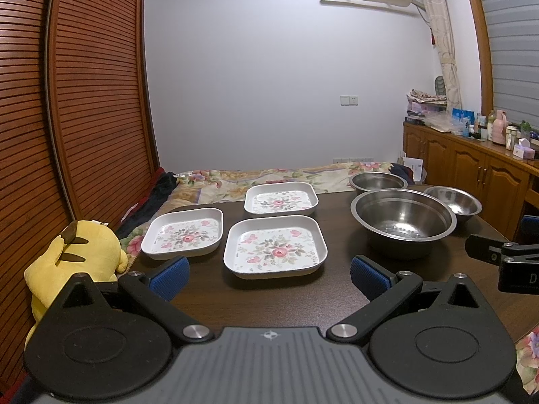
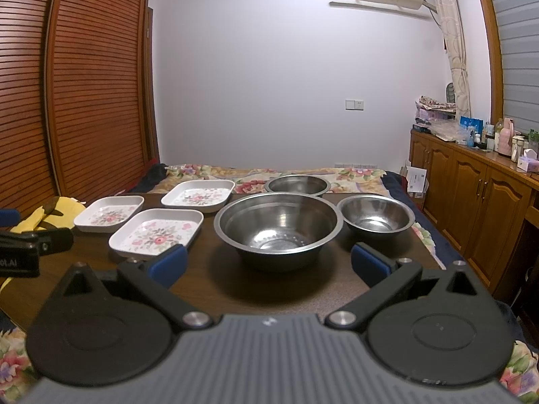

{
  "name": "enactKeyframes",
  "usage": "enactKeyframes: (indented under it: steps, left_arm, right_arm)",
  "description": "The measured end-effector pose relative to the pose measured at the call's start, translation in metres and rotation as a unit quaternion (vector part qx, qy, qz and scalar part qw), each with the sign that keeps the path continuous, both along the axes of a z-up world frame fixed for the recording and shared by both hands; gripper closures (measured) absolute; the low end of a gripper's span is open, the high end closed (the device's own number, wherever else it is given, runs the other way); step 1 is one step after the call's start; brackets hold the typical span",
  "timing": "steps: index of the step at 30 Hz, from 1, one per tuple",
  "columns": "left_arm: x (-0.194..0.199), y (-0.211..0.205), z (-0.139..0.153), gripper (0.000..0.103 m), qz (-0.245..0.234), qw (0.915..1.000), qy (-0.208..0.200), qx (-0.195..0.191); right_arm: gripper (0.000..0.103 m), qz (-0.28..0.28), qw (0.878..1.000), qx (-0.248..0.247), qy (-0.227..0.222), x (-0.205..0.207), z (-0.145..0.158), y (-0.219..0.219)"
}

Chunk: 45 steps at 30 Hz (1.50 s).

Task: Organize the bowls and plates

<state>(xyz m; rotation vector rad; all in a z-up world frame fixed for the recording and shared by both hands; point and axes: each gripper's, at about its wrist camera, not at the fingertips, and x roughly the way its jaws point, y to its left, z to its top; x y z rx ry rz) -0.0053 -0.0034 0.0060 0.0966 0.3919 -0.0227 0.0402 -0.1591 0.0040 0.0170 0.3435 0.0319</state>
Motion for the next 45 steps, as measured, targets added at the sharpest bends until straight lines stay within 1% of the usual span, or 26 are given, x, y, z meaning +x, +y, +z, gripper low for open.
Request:
enactKeyframes:
  steps: [11,16,22,28,32,39,45]
  left_arm:
    - [0.000,-0.003,-0.004,0.000,0.000,0.9999,0.011,0.003]
    - [0.005,-0.001,-0.011,0.000,-0.006,0.9996,0.027,-0.001]
    - [0.015,0.001,-0.021,0.000,-0.014,0.9982,0.059,-0.009]
    - [0.023,0.006,-0.028,0.000,-0.017,0.9968,0.076,-0.015]
    - [0.028,0.011,-0.032,0.000,-0.015,0.9961,0.086,-0.010]
    - [0.040,0.030,-0.033,0.000,-0.011,0.9961,0.086,-0.014]
    - [0.054,0.054,-0.027,0.000,0.001,0.9972,0.073,-0.017]
  right_arm:
    - [0.000,0.000,1.000,-0.001,0.001,0.000,0.000,0.001]
    - [0.000,0.000,1.000,-0.002,0.008,0.003,-0.004,0.003]
    - [0.000,0.003,1.000,-0.003,0.017,0.008,-0.012,0.006]
    - [0.000,0.013,1.000,-0.005,0.026,0.015,-0.019,0.012]
    - [0.000,0.019,0.999,-0.010,0.030,0.020,-0.020,0.016]
    - [0.000,0.037,0.999,-0.026,0.025,0.031,-0.018,0.027]
    - [0.000,0.075,0.996,-0.034,0.028,0.045,-0.013,0.044]
